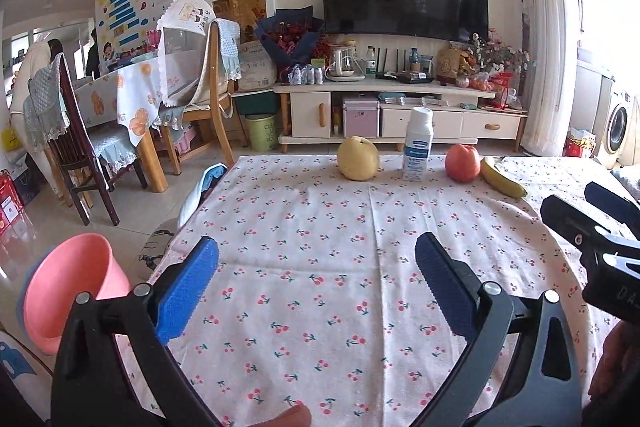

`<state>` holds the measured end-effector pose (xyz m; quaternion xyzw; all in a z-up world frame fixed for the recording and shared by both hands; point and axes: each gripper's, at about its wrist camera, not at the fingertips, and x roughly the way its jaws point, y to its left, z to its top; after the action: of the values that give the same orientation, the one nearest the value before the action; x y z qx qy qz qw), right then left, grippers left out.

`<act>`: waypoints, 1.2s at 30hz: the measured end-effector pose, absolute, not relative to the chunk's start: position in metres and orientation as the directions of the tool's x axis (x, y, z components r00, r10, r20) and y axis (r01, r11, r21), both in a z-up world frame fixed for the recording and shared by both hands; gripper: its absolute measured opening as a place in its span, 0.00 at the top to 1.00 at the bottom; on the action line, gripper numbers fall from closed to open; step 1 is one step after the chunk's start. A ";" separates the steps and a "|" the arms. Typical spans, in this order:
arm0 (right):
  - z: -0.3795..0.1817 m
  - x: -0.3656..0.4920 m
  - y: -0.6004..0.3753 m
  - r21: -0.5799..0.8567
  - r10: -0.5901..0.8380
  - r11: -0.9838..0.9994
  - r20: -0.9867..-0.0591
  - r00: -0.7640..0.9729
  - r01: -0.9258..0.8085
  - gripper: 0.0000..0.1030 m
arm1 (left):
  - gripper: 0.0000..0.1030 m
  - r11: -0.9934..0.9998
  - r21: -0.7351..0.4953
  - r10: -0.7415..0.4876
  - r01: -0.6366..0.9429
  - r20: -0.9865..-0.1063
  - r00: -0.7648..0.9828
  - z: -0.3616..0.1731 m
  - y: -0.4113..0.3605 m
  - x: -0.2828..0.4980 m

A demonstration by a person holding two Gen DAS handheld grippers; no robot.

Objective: Collect trash

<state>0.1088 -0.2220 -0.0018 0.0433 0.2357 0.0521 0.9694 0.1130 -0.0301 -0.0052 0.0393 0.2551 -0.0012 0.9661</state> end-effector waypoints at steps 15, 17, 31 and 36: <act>0.014 0.075 -0.287 0.049 -0.002 0.999 -0.342 0.940 0.020 0.11 | 0.04 0.983 0.163 0.001 0.083 -0.460 0.888 0.009 -0.118 0.088; 0.017 0.073 -0.290 0.039 -0.011 0.999 -0.330 0.944 0.025 0.11 | 0.04 0.981 0.170 -0.003 0.090 -0.456 0.890 0.011 -0.125 0.085; 0.021 0.064 -0.309 0.060 -0.014 0.998 -0.305 0.952 0.034 0.11 | 0.04 0.976 0.196 0.001 0.096 -0.443 0.896 0.016 -0.151 0.076; 0.020 0.064 -0.310 0.059 -0.015 0.998 -0.305 0.952 0.034 0.11 | 0.04 0.974 0.201 0.001 0.100 -0.448 0.894 0.015 -0.154 0.076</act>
<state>0.0644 -0.3099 0.0202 0.0317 0.1539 -0.0125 0.9875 0.0757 -0.1536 0.0148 0.1102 0.2288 -0.0257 0.9669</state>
